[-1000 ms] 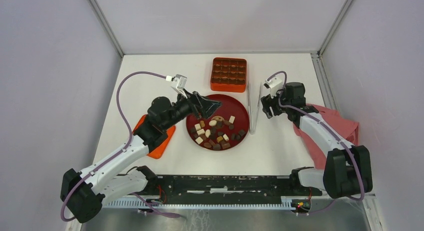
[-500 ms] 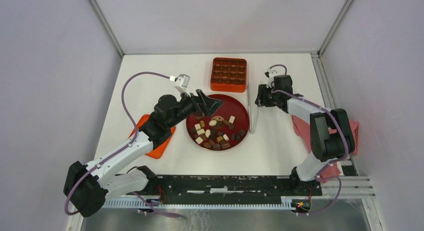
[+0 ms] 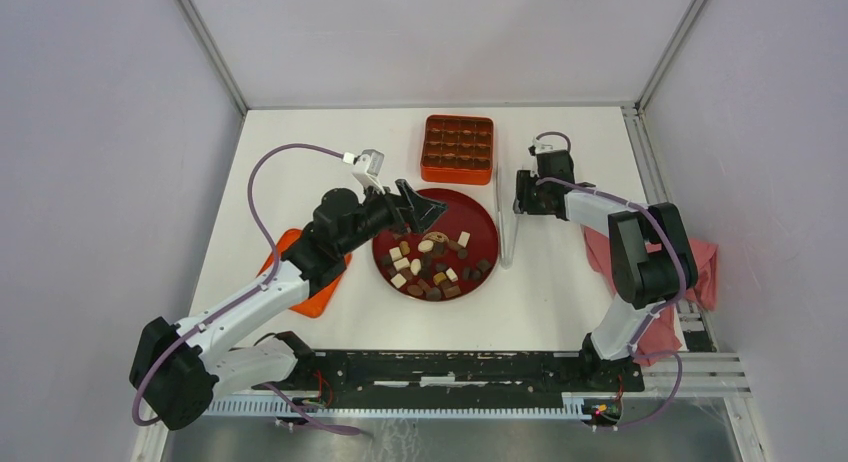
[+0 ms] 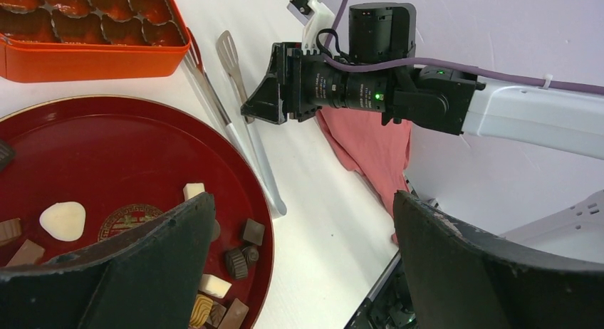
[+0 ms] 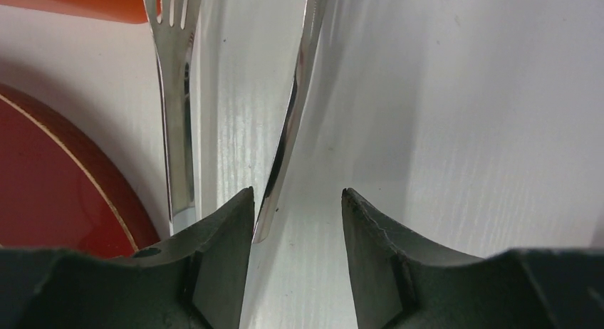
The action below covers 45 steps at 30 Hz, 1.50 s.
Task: Pack the chocolate
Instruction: Pick up the clamp from the center of the board.
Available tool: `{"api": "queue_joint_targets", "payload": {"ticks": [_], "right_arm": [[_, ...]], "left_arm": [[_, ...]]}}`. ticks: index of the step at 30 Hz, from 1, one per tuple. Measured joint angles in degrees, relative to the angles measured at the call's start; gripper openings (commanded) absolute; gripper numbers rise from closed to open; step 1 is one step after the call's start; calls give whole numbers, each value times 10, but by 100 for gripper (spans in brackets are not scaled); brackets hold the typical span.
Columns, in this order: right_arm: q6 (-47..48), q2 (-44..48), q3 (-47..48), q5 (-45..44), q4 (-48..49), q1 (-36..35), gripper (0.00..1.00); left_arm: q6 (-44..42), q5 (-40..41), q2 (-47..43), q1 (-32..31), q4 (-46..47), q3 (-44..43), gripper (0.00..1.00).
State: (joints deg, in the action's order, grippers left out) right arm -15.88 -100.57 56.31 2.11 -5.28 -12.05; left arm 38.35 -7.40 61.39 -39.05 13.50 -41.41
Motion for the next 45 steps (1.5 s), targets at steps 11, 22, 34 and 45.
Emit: {"api": "queue_joint_targets", "payload": {"ticks": [11,22,34,45], "right_arm": [[19,1,1,-73,-12,-2,37],[43,23,-28,-81,-10,19,27],[61,57,-52,-37,-12,71,0],[96,287,-144,305,57,185,0]], "left_arm": [[0,0,-1,0,-2,0,99],[7,-10,-10,0,17,8,97],[58,-53,-32,0,104,55,97],[114,-139,-20,0,279,80,99]]}}
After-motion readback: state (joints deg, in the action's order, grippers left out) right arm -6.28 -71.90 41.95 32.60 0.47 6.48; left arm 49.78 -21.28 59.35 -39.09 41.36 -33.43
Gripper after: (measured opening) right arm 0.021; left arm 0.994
